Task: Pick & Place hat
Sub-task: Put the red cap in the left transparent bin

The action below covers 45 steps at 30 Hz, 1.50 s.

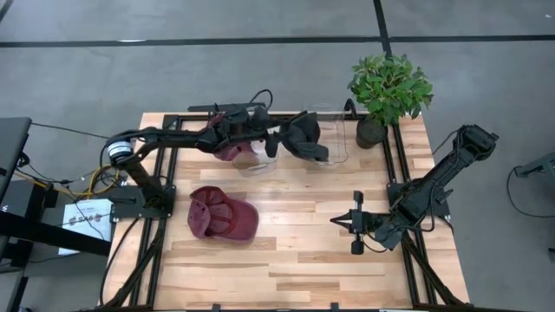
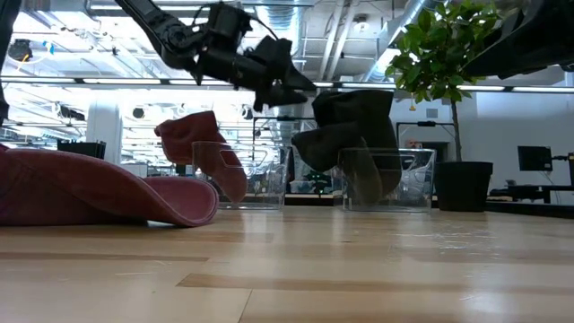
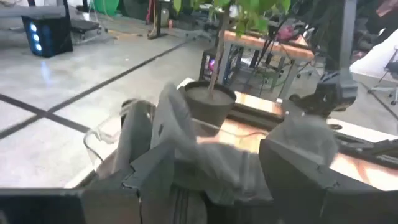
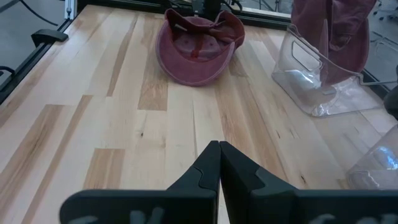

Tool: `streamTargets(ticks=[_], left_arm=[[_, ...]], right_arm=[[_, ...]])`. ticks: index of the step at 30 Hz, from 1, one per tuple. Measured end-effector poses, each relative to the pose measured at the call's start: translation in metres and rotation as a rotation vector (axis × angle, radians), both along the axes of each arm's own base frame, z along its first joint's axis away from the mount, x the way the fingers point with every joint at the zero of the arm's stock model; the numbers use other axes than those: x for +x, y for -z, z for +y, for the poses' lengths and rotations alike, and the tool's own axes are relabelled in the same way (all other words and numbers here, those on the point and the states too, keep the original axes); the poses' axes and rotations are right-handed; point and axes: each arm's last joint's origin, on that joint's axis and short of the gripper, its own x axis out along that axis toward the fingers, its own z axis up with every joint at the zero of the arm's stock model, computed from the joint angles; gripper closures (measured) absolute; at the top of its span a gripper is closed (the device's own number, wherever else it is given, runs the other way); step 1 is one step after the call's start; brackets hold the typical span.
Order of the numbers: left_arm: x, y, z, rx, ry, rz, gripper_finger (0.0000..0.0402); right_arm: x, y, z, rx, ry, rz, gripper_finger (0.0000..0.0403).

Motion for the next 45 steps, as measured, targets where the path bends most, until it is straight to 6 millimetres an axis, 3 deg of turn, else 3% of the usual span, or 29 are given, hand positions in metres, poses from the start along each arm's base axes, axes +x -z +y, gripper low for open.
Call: streamTargets(ticks=[5,15,22,32,45], left_arm=[[-0.011,-0.017,-0.004,0.014,0.000,0.017,0.0169],[-0.032,-0.031,-0.024,0.010,0.048,0.168,0.0169],[-0.047,-0.051,-0.060,0.034,0.150,0.212,0.0170],[-0.067,-0.074,-0.130,0.003,0.341,0.207,0.0170],[-0.085,-0.050,-0.201,0.002,0.364,0.407,0.0170]], right_arm=[[0.000,0.000,0.000,0.000,0.000,0.000,0.0403],[0.000,0.000,0.000,0.000,0.001,-0.001,0.0403],[0.000,0.000,0.000,0.007,0.006,-0.002,0.0403],[0.000,0.000,0.000,0.022,0.013,-0.005,0.0403],[0.000,-0.001,0.000,0.039,0.016,-0.013,0.0403]])
